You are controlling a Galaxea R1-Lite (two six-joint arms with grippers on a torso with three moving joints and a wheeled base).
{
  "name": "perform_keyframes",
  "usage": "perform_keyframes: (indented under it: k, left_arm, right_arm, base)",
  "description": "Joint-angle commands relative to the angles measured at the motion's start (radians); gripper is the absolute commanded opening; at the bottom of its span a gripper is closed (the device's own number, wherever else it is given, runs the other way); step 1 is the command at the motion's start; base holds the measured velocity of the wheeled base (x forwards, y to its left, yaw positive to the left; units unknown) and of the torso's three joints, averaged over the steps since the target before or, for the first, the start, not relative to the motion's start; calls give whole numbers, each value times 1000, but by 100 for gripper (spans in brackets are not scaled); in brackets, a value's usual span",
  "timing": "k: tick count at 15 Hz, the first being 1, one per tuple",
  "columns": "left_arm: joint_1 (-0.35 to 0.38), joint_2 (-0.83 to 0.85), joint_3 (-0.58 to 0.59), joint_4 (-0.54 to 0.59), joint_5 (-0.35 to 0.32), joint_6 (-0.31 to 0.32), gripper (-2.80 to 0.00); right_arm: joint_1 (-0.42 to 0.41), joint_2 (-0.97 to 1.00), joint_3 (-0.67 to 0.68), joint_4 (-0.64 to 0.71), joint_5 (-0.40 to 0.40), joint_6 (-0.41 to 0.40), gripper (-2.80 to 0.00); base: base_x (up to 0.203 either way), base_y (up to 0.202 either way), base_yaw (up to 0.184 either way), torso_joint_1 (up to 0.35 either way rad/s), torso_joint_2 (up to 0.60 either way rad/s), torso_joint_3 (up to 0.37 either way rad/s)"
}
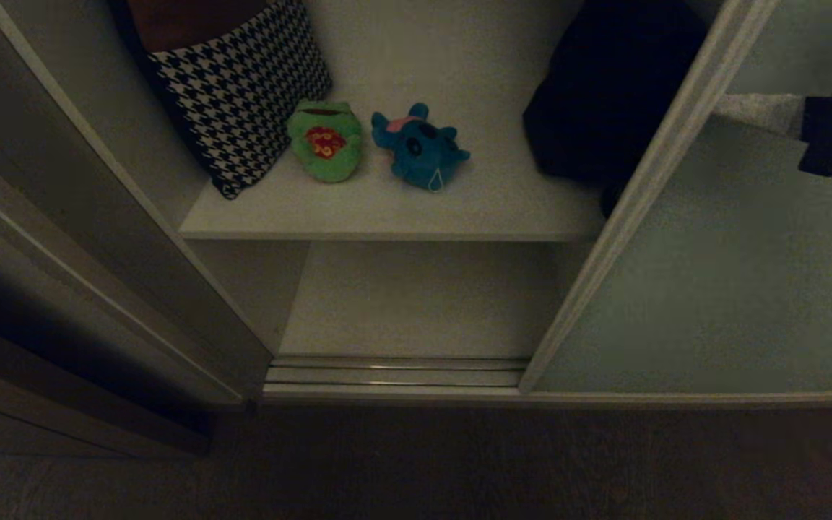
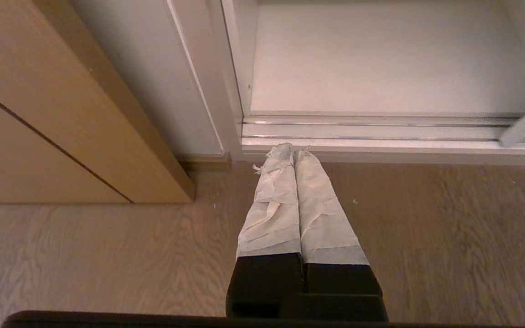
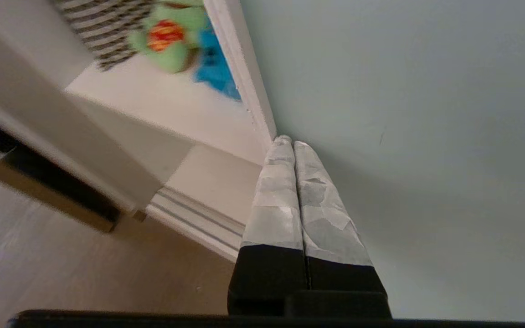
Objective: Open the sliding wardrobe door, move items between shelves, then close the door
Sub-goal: Close the door
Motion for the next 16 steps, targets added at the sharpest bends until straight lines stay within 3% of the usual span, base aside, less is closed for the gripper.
perform_keyframes:
  k: [1,5,11,13,16]
  left_arm:
    - [0,2,0,0,-1,0,-280]
    - [0,2,0,0,-1,0,-280]
    - [0,2,0,0,-1,0,-280]
    - [0,2,0,0,-1,0,-280]
    - [0,2,0,-2,-1,0,-280]
  right_arm:
    - [70,77,-41,-7,-32,-3,-280]
    - [250,87,-65,-3,-54,-49,-280]
    - [263,-166,49,48,-27,-83,-280]
    - [237,-256,64,110,-24,-91,-280]
    - [15,-363,109,181,-1,-86,-280]
  base:
    - [0,0,0,0,0,0]
    - [0,0,0,0,0,0]
    - [0,0,0,0,0,0]
    - [0,0,0,0,0,0]
    - [0,0,0,0,0,0]
